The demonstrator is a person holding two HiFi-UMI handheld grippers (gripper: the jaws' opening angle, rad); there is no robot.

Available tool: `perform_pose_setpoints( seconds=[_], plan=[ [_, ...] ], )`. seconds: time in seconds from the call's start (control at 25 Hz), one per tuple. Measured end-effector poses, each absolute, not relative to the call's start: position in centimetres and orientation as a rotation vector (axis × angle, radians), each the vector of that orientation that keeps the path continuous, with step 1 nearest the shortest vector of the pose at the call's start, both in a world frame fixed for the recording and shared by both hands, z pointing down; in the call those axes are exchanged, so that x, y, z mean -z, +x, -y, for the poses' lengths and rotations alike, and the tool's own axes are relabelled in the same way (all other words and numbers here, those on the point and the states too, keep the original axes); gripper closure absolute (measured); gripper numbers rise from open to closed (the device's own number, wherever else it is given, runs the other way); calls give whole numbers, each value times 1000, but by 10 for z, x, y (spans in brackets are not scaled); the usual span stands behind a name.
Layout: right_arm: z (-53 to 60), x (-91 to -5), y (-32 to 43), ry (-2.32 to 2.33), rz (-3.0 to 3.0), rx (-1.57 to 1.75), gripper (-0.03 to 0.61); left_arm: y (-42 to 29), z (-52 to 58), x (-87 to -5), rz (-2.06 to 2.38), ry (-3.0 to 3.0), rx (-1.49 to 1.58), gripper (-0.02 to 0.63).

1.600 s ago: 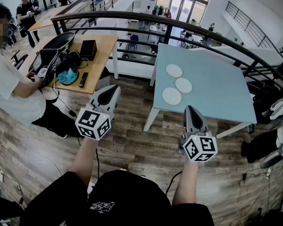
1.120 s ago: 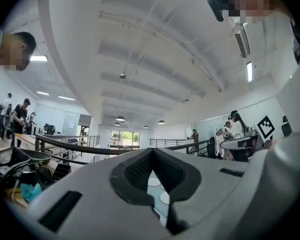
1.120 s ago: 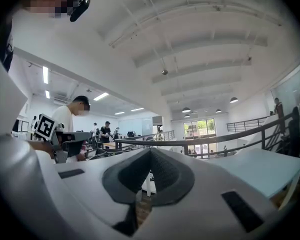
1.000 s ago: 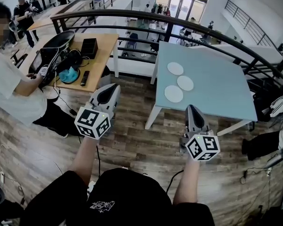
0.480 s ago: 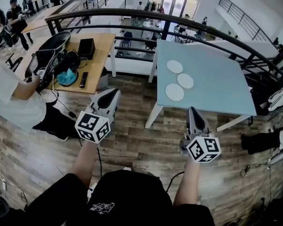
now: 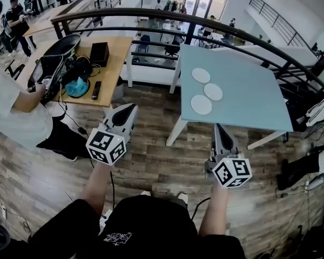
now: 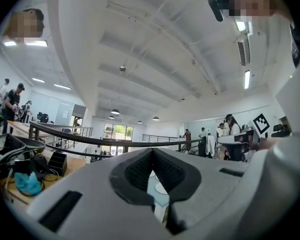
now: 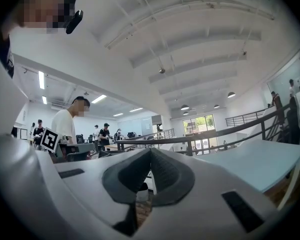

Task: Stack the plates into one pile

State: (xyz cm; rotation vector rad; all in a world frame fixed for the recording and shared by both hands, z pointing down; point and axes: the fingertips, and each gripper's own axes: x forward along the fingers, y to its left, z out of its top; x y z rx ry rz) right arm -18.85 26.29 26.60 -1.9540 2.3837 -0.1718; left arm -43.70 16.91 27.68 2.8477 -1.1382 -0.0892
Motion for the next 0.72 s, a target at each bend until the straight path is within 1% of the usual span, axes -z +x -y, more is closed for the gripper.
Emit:
perform_pose_setpoints(
  seconds=[0.24, 0.72],
  plan=[
    [-268, -267, -169, -1938, -2393, 175, 572, -419, -175, -278, 1151, 2851, 83, 606],
    [-266, -273, -83, -1876, -2442, 209, 572, -345, -187, -287, 1230, 2803, 39, 606]
  ],
)
